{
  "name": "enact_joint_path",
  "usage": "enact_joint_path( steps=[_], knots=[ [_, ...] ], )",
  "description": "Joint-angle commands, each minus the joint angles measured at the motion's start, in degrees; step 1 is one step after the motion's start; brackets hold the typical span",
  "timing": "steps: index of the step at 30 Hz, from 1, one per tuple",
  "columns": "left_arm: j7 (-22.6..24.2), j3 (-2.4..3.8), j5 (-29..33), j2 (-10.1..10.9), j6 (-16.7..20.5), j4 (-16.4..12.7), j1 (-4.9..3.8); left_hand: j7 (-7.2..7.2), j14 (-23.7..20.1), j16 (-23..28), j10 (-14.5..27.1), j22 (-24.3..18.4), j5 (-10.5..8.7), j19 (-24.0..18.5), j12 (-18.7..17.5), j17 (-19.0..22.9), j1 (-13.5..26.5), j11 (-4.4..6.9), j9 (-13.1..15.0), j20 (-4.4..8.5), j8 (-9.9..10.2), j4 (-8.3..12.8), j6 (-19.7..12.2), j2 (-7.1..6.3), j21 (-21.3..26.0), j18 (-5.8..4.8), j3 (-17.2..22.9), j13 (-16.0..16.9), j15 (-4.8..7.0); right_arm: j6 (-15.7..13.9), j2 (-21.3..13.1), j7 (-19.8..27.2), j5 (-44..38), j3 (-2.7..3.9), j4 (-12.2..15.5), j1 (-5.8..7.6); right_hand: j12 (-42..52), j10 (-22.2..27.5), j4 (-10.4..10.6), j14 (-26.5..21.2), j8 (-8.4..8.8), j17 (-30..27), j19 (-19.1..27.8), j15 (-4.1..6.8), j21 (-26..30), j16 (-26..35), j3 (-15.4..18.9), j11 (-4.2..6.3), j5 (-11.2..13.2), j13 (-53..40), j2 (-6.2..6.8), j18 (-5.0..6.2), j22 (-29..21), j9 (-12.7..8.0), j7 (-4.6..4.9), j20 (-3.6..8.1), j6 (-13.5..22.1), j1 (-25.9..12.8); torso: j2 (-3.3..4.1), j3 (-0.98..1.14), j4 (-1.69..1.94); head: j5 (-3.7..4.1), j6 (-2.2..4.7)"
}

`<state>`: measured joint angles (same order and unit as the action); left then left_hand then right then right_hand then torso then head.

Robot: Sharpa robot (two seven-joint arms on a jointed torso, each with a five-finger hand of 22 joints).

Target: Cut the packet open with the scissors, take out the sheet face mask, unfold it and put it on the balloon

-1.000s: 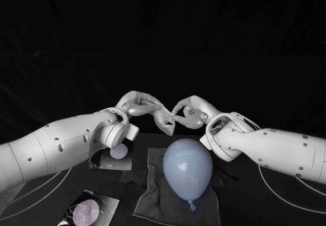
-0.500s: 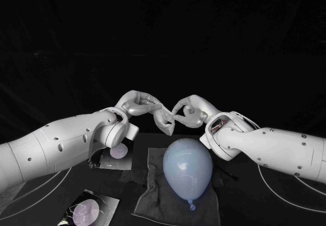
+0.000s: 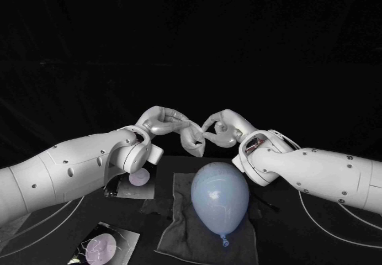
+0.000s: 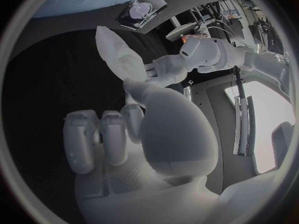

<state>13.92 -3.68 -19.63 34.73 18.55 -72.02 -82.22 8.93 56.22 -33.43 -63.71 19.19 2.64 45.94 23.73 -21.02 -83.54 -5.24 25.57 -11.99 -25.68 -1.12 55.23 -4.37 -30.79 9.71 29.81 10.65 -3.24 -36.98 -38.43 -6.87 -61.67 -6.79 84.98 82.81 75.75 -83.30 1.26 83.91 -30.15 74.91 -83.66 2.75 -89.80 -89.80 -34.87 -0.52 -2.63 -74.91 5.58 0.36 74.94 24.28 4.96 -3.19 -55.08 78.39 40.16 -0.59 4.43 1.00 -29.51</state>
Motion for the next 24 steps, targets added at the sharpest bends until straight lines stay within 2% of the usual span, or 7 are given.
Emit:
enact_joint_path(
  steps=[1,5,8,9,11,15,24],
  knots=[
    [1.0,0.07,3.2,0.0,-2.0,-0.3,-0.13,-0.05,0.6,1.5,0.5,-0.7,0.17,-0.2,-1.3,0.5,0.8,-0.31,0.8,-0.55,0.0,-1.3,-1.3,1.36,0.8,0.33,0.1,-0.6,-0.55,-1.2,0.3,1.2,1.0,0.03,-0.6,0.02,0.0,-0.3,-0.4,6.1,-0.2,15.1,-6.3,0.4,-0.2,-0.2,0.0,0.07,-0.2,-7.2,-0.15,-0.36,15.1,0.1,0.01,0.16,-0.3,-0.3,0.0,-0.02,0.0,0.06,-0.01],
    [1.0,0.07,3.9,0.1,-2.7,-0.5,-0.13,0.07,1.3,4.2,0.0,-2.1,0.17,0.0,-3.4,1.3,1.1,-0.55,1.9,-1.22,-0.7,-2.3,-2.4,1.64,2.5,0.74,0.9,-1.6,-0.8,-1.6,0.7,1.5,1.1,0.03,-1.5,0.02,0.0,-0.3,-0.4,6.1,-0.2,15.1,-6.3,0.4,-0.2,-0.2,0.0,0.07,-0.2,-7.2,-0.15,-0.36,15.1,0.1,0.01,0.16,-0.3,-0.3,-0.01,-0.04,0.02,0.05,-0.07],
    [0.9,0.07,4.5,0.1,-3.0,-0.7,-0.13,-0.08,3.0,5.7,-2.3,-3.2,0.21,0.6,-4.5,1.5,1.3,-0.21,2.7,-1.45,-1.2,-2.9,-2.9,1.37,3.7,0.82,1.4,-2.3,-0.49,-2.0,1.1,1.8,1.1,0.03,-2.2,0.01,0.0,-0.3,-0.4,6.1,-0.2,15.1,-6.3,0.4,-0.2,-0.2,0.0,0.07,-0.2,-7.2,-0.15,-0.36,15.1,0.1,0.01,0.16,-0.3,-0.3,-0.01,-0.03,0.03,0.08,-0.06],
    [0.9,0.07,4.7,0.2,-3.1,-0.8,-0.13,-0.3,4.6,5.4,-4.3,-3.4,0.19,1.1,-4.1,1.2,1.2,0.25,2.9,-1.37,-1.3,-2.9,-3.0,1.24,3.8,0.87,1.3,-2.2,0.04,-2.1,1.2,1.9,1.1,0.03,-2.4,0.01,0.0,-0.3,-0.4,6.1,-0.2,15.1,-6.3,0.4,-0.2,-0.2,0.0,0.07,-0.2,-7.2,-0.15,-0.36,15.1,0.1,0.01,0.16,-0.3,-0.3,0.01,-0.02,0.02,0.1,-0.06],
    [0.9,0.07,5.0,0.2,-3.0,-0.9,-0.13,-0.6,6.3,5.3,-5.9,-3.6,0.17,2.3,-4.0,0.9,1.1,0.69,3.2,-0.99,-1.5,-2.9,-2.9,1.02,3.6,0.94,1.2,-2.2,0.55,-2.1,1.3,2.0,1.1,0.03,-2.7,0.01,0.0,-0.3,-0.4,6.1,-0.2,15.1,-6.3,0.4,-0.2,-0.2,0.0,0.07,-0.2,-7.2,-0.15,-0.36,15.1,0.1,0.01,0.16,-0.3,-0.3,0.03,-0.01,0.0,0.11,-0.07],
    [0.8,0.07,6.2,0.2,-2.6,-1.1,-0.13,-0.59,7.4,5.8,-7.0,-3.8,0.19,3.6,-4.7,0.7,0.5,0.87,3.5,-0.31,-1.6,-2.4,-2.6,0.54,3.4,0.89,1.1,-2.4,0.86,-1.8,1.7,2.1,1.1,0.03,-3.2,0.01,0.0,-0.3,-0.4,6.1,-0.2,15.1,-6.3,0.4,-0.2,-0.2,0.0,0.07,-0.2,-7.2,-0.15,-0.36,15.1,0.1,0.01,0.16,-0.3,-0.3,0.01,-0.01,-0.04,0.06,-0.18],
    [0.6,0.07,7.1,0.1,-1.0,-1.3,-0.13,-0.62,8.3,6.4,-7.9,-3.6,0.18,4.6,-5.2,0.4,-0.2,1.04,3.7,0.36,-1.7,-1.5,-1.9,-0.37,2.8,0.83,0.5,-2.6,1.15,-2.1,2.1,2.3,1.0,0.03,-4.0,0.01,-0.1,-0.3,-0.6,6.1,-0.26,15.1,-6.3,0.38,-0.2,-0.2,-0.1,0.04,-0.2,-7.2,-0.18,-0.36,15.1,0.1,0.03,0.16,-0.2,-0.4,-0.02,0.01,-0.01,0.02,-0.19]
  ],
)
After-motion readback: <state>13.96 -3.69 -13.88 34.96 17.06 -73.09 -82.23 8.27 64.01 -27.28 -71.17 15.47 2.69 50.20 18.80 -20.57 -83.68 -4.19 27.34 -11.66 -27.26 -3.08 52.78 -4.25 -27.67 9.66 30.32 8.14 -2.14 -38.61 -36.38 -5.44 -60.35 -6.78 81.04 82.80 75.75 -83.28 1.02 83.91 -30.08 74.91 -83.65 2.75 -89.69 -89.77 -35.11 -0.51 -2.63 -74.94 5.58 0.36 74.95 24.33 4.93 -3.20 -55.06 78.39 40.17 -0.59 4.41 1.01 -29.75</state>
